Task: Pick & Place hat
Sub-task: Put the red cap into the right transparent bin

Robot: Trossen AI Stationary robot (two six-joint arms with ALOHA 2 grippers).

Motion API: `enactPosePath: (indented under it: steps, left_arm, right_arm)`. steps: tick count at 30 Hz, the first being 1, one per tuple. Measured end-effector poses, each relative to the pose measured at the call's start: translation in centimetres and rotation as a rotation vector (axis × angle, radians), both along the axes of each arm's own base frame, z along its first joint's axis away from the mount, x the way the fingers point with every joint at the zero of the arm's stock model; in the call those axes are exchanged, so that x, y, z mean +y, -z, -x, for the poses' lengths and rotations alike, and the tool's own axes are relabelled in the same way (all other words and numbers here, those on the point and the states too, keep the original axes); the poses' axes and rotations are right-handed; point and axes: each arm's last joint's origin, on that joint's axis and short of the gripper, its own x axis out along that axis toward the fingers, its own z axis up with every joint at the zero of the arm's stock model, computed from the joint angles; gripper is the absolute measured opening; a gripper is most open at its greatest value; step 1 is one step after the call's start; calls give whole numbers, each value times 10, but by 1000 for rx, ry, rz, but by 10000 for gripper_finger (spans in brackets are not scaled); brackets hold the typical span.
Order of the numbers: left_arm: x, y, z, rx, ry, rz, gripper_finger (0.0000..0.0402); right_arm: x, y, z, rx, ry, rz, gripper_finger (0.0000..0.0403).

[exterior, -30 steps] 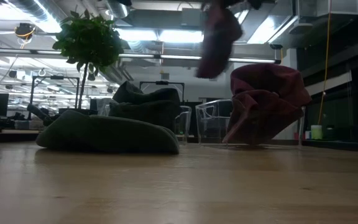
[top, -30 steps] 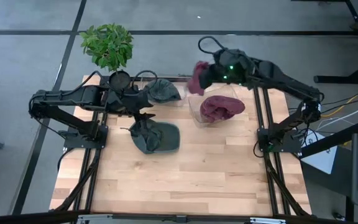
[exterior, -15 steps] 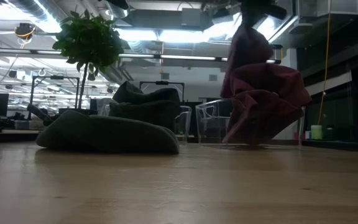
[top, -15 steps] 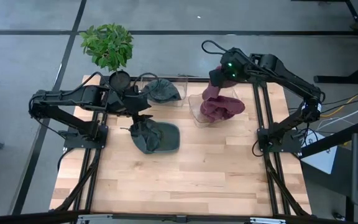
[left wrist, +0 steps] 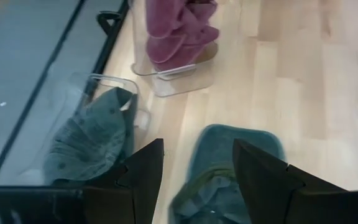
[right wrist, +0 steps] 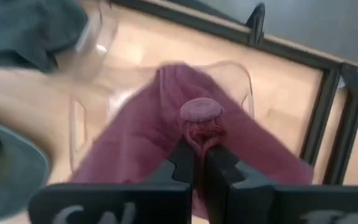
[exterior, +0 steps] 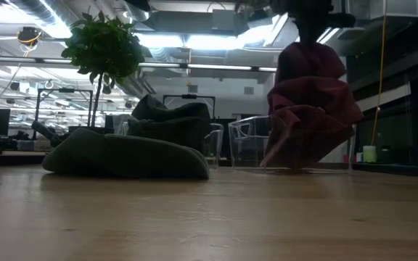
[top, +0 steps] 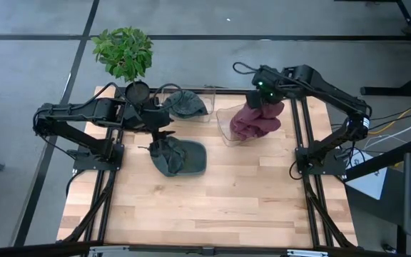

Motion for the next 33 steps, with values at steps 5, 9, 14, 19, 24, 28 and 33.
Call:
enactPosePath:
  steps: [5, 9, 14, 19, 24, 28, 33]
  left_arm:
    - [2, -1, 0, 8, -26, -71, 187]
    - [6, -1, 1, 11, -50, -95, 187]
    - [12, -1, 1, 9, -81, -94, 187]
    - [18, -1, 1, 10, -106, -89, 187]
    - [21, -1, 1, 11, -117, -88, 187]
    - [22, -1, 1, 10, -122, -87, 187]
    - [22, -1, 1, 10, -122, -86, 187]
  right_arm:
    - [-2, 35, -10, 50, -30, -86, 14]
    - [-1, 62, -18, 51, -66, -143, 14]
    - [5, 83, -28, 15, -134, -210, 14]
    - [8, 93, -32, 7, -163, -207, 14]
    - [6, 80, -34, -3, -200, -134, 14]
    - [2, 59, -33, -27, -211, -36, 14]
    - [-4, 27, -29, -41, -179, 150, 14]
